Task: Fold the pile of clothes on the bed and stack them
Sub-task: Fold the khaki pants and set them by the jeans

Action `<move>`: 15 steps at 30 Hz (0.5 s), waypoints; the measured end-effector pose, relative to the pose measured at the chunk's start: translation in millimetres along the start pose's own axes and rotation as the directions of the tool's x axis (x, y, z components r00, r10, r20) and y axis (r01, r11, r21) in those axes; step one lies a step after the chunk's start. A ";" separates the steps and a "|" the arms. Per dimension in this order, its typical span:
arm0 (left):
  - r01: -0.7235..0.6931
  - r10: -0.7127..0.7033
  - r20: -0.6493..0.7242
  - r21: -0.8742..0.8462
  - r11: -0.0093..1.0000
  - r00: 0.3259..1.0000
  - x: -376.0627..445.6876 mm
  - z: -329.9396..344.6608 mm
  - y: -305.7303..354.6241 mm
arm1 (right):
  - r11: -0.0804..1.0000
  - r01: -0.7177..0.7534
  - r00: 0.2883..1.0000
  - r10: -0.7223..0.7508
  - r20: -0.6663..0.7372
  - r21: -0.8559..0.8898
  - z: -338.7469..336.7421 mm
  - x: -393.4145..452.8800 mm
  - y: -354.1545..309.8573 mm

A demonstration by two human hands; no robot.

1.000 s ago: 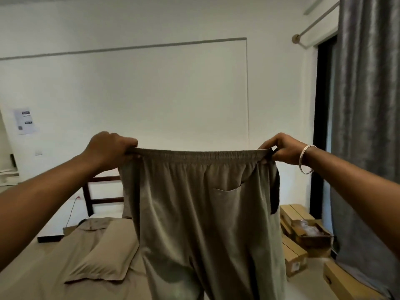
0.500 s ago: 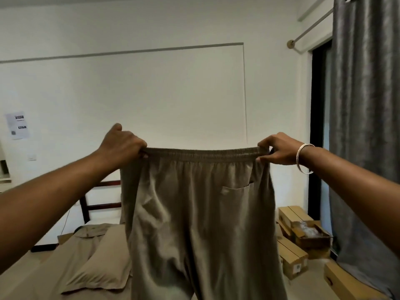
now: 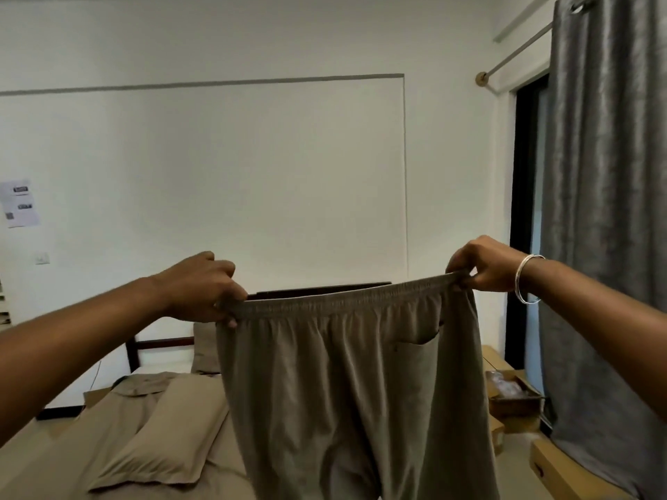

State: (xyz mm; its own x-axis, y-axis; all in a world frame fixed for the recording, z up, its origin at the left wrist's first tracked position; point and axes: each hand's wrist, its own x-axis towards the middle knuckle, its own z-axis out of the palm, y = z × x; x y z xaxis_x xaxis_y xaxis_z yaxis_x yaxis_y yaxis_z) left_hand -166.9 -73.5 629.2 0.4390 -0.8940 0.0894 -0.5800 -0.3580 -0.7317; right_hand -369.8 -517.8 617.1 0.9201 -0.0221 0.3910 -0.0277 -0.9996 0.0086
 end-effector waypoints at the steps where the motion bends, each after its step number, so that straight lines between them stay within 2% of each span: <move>1: 0.044 -0.043 -0.010 0.060 0.997 0.999 0.3 -1.0 1.1 | 0.999 0.031 1.000 -0.031 -0.003 -0.040 0.3 0.1 -1.0; 3: 0.151 -0.150 -0.022 0.128 0.980 0.989 3.6 -1.0 2.3 | 0.988 0.067 0.997 -0.070 -0.014 -0.141 -1.9 -2.8 -7.9; 6: 0.380 -0.391 0.047 0.147 0.913 0.919 10.5 -1.8 7.8 | 0.947 -0.038 0.996 0.009 -0.093 -0.320 -2.2 -4.3 -15.0; 8: 0.544 -0.553 0.107 0.099 0.833 0.827 16.2 -5.1 15.6 | 0.960 -0.076 0.986 0.033 -0.163 -0.268 -0.8 -3.6 -20.1; 10: 0.688 -0.668 0.206 -0.042 0.724 0.715 18.6 -10.6 22.6 | 0.989 -0.001 0.967 -0.037 -0.254 -0.148 -1.3 -5.3 -32.8; 12: 0.807 -0.723 0.359 -0.263 0.528 0.590 21.4 -11.1 23.1 | 0.987 0.140 0.929 -0.158 -0.335 -0.077 -6.5 -11.0 -48.4; 13: 0.847 -0.725 0.449 -0.371 0.381 0.523 22.5 -8.7 20.6 | 0.974 0.218 0.909 -0.227 -0.349 -0.063 -10.9 -15.5 -60.0; 14: 0.849 -0.699 0.524 -0.472 0.237 0.486 25.0 -4.8 18.2 | 0.950 0.305 0.884 -0.306 -0.354 -0.060 -14.4 -20.2 -71.5; 15: 0.824 -0.665 0.570 -0.554 0.123 0.483 27.8 -5.5 18.4 | 0.919 0.386 0.852 -0.387 -0.354 -0.076 -18.1 -25.5 -83.8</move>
State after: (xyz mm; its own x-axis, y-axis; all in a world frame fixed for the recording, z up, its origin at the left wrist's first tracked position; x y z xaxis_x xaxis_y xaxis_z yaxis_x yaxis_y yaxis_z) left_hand -169.1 -106.4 621.9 0.9887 -0.0398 0.1447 -0.0898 -0.9295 0.3577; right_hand -398.0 -433.1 623.0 0.6562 0.3746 0.6551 0.2999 -0.9260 0.2291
